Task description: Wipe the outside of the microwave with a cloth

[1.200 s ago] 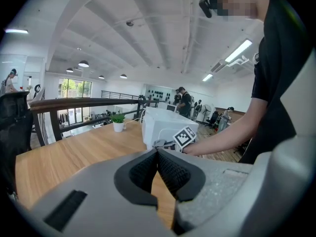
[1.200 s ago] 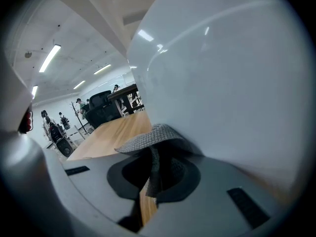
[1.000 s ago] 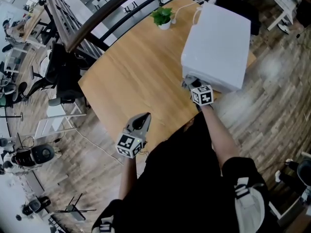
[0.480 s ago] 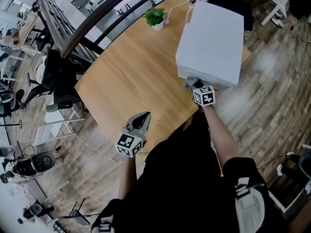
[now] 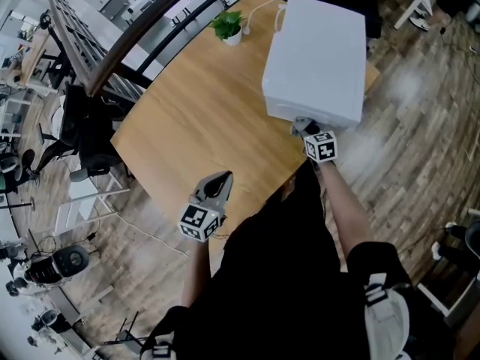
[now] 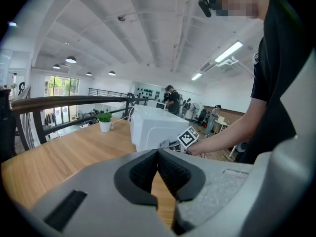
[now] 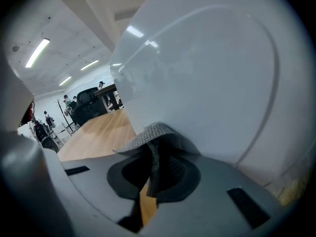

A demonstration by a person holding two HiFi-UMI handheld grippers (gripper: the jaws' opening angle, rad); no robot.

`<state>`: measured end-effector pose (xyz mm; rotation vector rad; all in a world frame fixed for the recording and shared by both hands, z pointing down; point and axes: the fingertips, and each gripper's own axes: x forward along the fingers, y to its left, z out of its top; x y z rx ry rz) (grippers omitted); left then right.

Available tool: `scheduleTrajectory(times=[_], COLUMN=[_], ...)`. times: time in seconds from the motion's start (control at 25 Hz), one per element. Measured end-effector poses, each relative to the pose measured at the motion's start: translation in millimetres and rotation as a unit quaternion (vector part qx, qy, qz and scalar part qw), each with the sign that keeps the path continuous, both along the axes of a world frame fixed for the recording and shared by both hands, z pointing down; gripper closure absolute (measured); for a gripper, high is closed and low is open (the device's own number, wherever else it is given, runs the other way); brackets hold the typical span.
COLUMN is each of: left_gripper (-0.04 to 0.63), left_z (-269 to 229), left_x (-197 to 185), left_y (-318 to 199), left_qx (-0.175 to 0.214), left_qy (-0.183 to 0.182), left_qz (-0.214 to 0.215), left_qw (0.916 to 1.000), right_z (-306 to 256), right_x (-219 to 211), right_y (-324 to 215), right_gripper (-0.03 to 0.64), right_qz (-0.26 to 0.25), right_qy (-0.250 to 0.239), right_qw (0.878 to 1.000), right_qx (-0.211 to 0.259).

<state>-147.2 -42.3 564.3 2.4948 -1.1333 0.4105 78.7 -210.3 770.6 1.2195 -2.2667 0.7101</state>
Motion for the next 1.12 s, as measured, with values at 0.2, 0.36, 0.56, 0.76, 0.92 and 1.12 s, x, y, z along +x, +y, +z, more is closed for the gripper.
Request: scheduleTrajectory(times=[0.2, 0.36, 0.56, 0.76, 0.92, 1.12], left_gripper=[0.595, 0.595, 0.595, 0.595, 0.595, 0.595], left_z=[1, 1, 1, 3, 3, 4], left_x=[6, 13, 23, 29, 30, 32], left_y=[-2, -3, -4, -5, -7, -7], left_qx=[0.000, -0.003, -0.005, -0.006, -0.006, -0.008], left_qy=[0.003, 0.005, 0.008, 0.009, 0.009, 0.009], left_qz=[0.011, 0.019, 0.032, 0.040, 0.044, 0.048], left_qw=[0.9999, 0.9998, 0.9994, 0.9991, 0.9990, 0.9988], right_z=[1, 2, 4, 6, 7, 6], right_x=[22, 40, 65, 87, 96, 110], right_y=[5, 11, 17, 22, 23, 26], right_gripper=[0.600, 0.600, 0.600, 0.598, 0.598, 0.600], right_qz=[0.017, 0.028, 0.046, 0.063, 0.066, 0.084], right_qy=[0.007, 0.016, 0.024, 0.031, 0.040, 0.037], right_qw=[1.000, 0.999, 0.999, 0.997, 0.997, 0.996], right_qx=[0.000, -0.005, -0.006, -0.012, -0.011, -0.011])
